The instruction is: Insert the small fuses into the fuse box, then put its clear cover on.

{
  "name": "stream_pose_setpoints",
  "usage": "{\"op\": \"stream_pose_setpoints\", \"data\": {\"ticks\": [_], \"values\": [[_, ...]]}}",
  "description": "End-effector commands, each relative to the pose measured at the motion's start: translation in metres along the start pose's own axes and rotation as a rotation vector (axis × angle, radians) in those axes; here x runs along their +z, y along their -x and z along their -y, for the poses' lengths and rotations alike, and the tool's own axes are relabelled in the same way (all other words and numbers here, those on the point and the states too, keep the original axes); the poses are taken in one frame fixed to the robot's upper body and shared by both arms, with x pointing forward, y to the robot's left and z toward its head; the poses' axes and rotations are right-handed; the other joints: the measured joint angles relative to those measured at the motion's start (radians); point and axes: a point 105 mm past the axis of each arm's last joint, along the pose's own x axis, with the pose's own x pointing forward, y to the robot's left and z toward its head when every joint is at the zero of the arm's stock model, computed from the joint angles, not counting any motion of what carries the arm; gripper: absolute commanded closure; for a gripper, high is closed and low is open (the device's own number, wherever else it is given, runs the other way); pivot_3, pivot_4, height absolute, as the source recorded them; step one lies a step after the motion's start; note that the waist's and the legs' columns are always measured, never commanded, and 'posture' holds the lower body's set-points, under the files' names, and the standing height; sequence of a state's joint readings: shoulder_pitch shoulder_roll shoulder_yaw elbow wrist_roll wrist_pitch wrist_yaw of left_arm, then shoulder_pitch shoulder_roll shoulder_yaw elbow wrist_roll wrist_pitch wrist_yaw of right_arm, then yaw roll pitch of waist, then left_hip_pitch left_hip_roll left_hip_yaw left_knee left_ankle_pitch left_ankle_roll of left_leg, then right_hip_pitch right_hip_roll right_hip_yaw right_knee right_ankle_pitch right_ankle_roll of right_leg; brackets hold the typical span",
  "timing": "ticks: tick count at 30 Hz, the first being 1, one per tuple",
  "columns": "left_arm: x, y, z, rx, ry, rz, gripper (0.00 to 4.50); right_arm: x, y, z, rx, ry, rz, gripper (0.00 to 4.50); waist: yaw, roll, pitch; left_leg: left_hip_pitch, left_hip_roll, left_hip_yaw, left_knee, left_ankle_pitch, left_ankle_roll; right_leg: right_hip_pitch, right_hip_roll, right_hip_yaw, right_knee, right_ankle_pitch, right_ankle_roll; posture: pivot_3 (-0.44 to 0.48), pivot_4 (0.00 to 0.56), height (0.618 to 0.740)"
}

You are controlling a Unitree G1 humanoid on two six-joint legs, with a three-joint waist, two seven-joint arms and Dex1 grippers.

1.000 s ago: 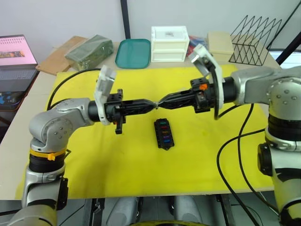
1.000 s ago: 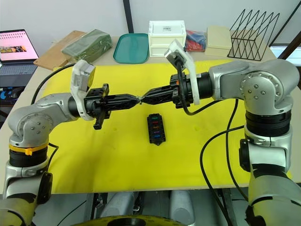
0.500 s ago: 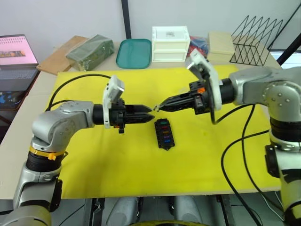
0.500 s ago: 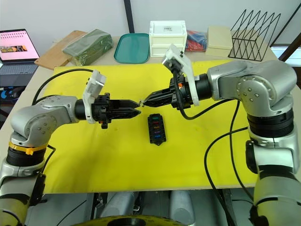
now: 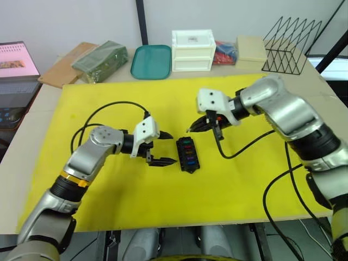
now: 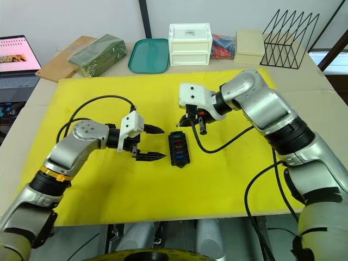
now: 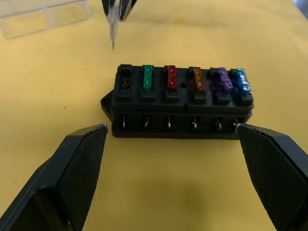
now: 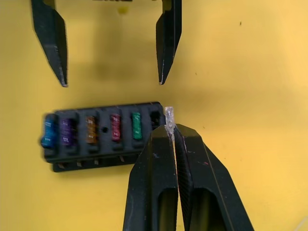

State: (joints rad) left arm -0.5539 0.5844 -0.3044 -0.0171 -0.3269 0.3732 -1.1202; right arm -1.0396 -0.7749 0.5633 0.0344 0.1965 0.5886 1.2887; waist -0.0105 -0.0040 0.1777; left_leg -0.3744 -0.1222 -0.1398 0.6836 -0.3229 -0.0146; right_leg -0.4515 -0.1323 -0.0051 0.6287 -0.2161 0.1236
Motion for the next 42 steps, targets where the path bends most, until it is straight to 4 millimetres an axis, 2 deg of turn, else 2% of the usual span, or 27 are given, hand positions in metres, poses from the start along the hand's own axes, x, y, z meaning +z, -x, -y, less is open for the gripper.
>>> {"op": "stream_pose_setpoints", "data": {"ticks": [1, 22, 42], "values": [[0.01, 0.0, -0.004, 0.016, -0.066, 0.02, 0.02, 0.011, 0.006, 0.005, -0.008, 0.066, -0.004, 4.5, 0.0, 0.0, 0.0, 0.0, 0.0, 0.0, 0.0, 0.0, 0.0, 0.0, 0.0, 0.0, 0.0, 0.0, 0.0, 0.0, 0.15, 0.74], [0.004, -0.001, 0.003, 0.011, -0.073, 0.012, 0.02, 0.012, -0.009, 0.004, 0.044, 0.037, 0.004, 4.5, -0.002, 0.0, 0.0, 0.0, 0.0, 0.0, 0.0, 0.0, 0.0, 0.0, 0.0, 0.0, 0.001, 0.0, 0.0, 0.0, 0.15, 0.74], [0.004, -0.001, 0.006, 0.013, -0.084, 0.007, 0.02, 0.008, -0.008, 0.011, 0.023, 0.04, -0.014, 4.5, -0.002, 0.0, 0.0, 0.0, 0.0, 0.0, 0.0, 0.0, 0.0, 0.0, 0.0, 0.0, 0.001, 0.0, 0.0, 0.0, 0.15, 0.74]]}}
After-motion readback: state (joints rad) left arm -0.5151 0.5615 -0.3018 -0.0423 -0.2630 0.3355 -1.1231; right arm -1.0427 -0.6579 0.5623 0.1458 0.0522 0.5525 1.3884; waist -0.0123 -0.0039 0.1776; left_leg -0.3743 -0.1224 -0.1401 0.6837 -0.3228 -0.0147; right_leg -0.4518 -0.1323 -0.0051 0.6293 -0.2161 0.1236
